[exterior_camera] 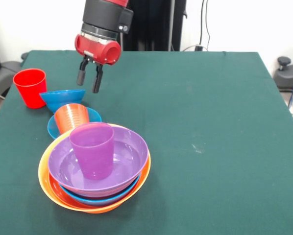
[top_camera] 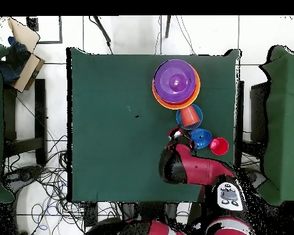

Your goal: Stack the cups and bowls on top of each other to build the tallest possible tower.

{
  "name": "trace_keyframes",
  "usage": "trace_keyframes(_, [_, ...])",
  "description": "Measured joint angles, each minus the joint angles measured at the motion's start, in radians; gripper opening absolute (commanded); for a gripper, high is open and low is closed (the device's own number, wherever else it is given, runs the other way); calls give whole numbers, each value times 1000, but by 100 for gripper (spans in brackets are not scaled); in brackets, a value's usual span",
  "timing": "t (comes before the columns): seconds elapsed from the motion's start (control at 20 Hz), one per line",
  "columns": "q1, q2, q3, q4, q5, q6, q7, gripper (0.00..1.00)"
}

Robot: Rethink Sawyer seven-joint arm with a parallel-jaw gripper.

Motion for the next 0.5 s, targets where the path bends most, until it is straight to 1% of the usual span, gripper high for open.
trace_keyframes(0.15, [9, 41, -19, 1, 0, -62, 0, 100])
trace_keyframes(0.5, [10, 99, -44, 1, 0, -121, 0, 100])
